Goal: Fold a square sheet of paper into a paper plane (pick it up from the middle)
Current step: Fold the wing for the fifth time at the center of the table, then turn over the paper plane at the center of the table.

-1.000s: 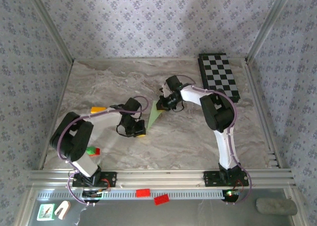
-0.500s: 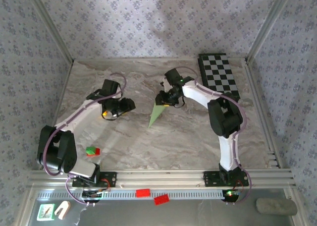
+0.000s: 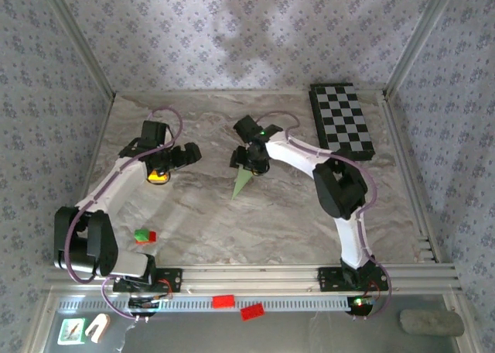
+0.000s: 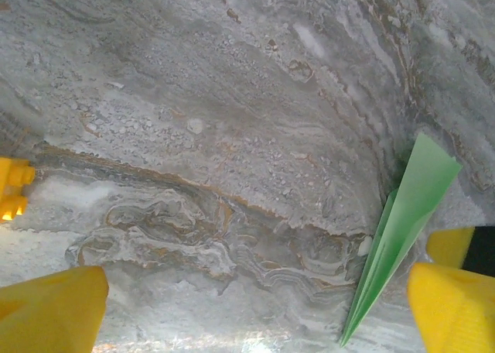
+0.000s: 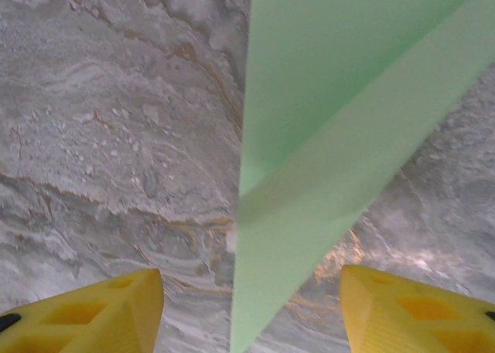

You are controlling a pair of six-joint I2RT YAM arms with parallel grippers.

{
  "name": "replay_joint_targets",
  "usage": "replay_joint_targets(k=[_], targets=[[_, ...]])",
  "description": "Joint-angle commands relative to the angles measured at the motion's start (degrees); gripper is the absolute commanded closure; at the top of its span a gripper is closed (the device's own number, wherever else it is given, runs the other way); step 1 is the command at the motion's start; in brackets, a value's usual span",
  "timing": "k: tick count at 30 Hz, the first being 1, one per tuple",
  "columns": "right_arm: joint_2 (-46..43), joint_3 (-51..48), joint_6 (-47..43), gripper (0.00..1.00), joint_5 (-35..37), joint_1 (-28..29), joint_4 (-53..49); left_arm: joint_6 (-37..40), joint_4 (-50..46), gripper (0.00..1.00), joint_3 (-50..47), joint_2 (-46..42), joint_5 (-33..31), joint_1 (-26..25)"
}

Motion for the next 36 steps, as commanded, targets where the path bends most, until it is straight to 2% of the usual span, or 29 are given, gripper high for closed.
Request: replay_joint_targets(k=[1,12,18,23,29,36], targets=[[3.9,5.4,4.9,0.37,5.6,0.7,-6.2,4.2,-0.9,0.0,-0.7,0.5,2.2,0.4],[7.1,9.0,7.6,0.5,7.8,1.3,-12.2,4.9,-0.8,0.0,-0.7,0.8,2.9,1.5],[4.5,6.8,10.8,0.59,10.3,1.5,-13.8,4.9,-1.1,0.0,-0.9,0.9,3.0,1.8],[3.7,6.1,11.6,0.62,10.9,1.5,-14.3,4.7,-1.2,0.01,-0.5,1.1,2.9,2.1],[3.8,5.0,12.4,0.76,10.0,1.1,-13.4,4.6,-1.7,0.01,0.1,1.5,2.9,2.4],[2.2,6.3,10.0,0.96,13.2,1.4,-13.0,3.3,-1.5,0.01,-0.1,0.9,2.8,3.0]])
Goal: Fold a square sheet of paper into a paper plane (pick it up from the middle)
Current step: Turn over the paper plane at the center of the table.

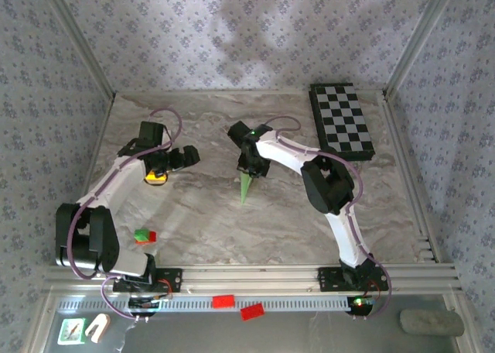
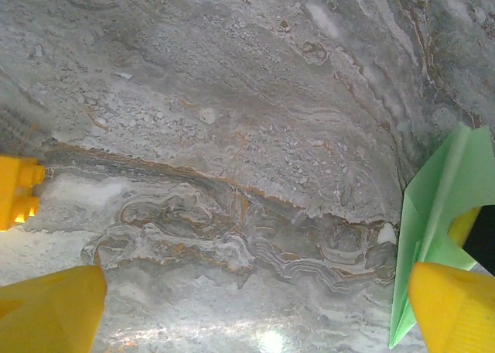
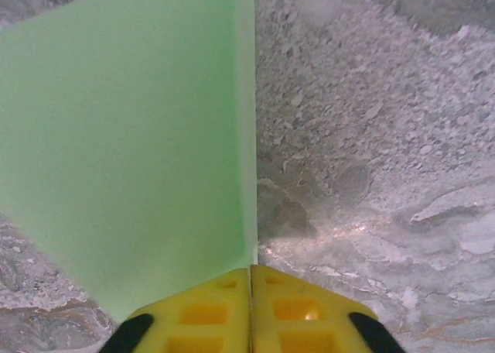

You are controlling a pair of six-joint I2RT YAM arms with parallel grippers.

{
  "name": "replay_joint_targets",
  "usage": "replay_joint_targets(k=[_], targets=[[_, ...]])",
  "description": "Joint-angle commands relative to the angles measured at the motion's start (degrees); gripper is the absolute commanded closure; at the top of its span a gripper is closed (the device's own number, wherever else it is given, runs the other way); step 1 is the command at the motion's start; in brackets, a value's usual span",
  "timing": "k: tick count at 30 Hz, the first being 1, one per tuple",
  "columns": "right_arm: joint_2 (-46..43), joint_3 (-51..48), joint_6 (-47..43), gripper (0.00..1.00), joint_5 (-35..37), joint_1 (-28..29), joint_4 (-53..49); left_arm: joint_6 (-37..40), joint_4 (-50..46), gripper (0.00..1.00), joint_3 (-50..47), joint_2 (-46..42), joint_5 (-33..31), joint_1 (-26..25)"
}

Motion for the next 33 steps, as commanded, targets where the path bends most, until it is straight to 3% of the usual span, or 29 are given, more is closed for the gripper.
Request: replay_joint_targets(k=[1,8,14,18,23,33], targets=[[-3.8,1.1,-1.7,0.98,2.9,0.5,-1.3,-0.8,-0.7,0.01,0.0,-0.7,0.4,0.7],[-6.2,4.1,-18.2,1.0,-2.4,2.0,5.6,-5.6,2.4,0.01,-3.2,-5.0,0.0,3.8],[-9.7,-2.5,-28.3,1.0,-17.6,1.7,20.5,-8.7,6.6,0.01,-5.2,-8.3,2.5,4.6],[-10.1,-9.6,-27.3,1.0,-27.4,0.1,31.3,-11.5,9.2,0.01,-6.0,-8.2,5.4,4.6],[-9.5,-15.1,-25.5,1.0,-32.3,-1.3,38.8,-16.4,14.8,0.08,-8.0,-6.5,11.9,4.0],[-8.5,-26.0,-20.6,0.98,-36.5,-5.3,51.3,-21.6,16.1,0.2,-8.4,-0.7,9.4,-6.8]])
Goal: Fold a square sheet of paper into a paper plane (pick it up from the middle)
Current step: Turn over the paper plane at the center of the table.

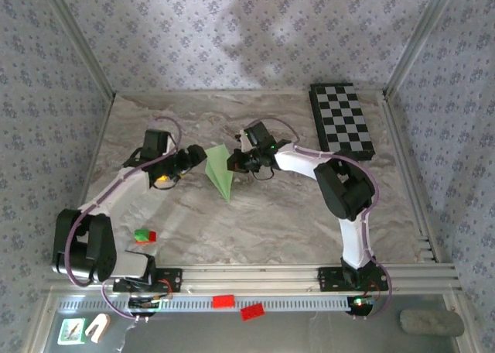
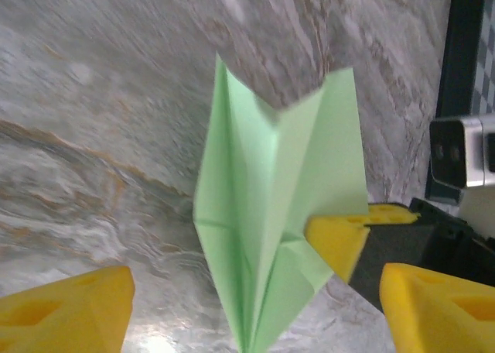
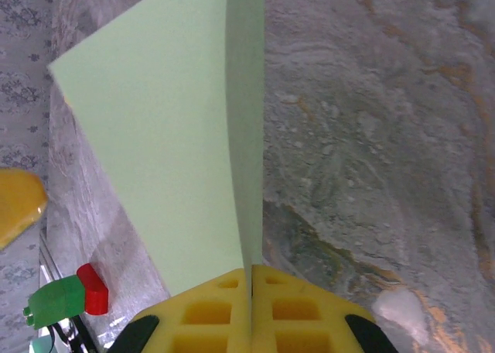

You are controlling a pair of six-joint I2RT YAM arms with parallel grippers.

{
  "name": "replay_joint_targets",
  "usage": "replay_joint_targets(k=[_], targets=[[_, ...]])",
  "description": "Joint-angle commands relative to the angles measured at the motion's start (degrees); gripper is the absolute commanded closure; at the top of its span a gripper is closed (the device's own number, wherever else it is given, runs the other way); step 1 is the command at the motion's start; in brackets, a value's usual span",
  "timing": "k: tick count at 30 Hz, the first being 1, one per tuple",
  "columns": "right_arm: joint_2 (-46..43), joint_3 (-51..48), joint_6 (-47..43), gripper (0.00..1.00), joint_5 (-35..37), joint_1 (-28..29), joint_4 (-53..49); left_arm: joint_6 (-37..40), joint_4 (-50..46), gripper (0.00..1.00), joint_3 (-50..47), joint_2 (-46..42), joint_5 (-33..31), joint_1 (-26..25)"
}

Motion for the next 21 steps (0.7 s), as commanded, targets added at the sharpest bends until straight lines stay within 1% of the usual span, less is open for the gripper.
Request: replay_joint_targets(k=[1,4,8,16,18,21], targets=[[1.4,-2.4,2.0,0.97,-2.9,-1.3,5.6,-3.7,2.7,0.22,-0.5,3.0,0.1,-3.5],[1.9,-3.8,2.0,0.96,-3.0,-2.0,6.4,-5.5,4.4,0.3,0.3,6.3,0.0,-7.0],[2.5,-5.7,2.7,0.95,-3.1,-2.8,7.6,-6.6,4.9,0.37,2.9,10.8,-0.7,-10.5],[3.4,-7.3,3.5,0.94,-3.3,-4.0,8.3,-5.8,3.9,0.42,7.5,17.0,-1.9,-13.1],[3.6,-7.3,3.5,0.94,-3.5,-4.3,8.3,-4.6,3.1,0.45,8.7,18.4,-1.8,-13.5],[3.8,-7.3,3.8,0.94,-3.7,-4.3,8.2,-4.0,2.8,0.53,10.0,19.6,-1.2,-14.1]])
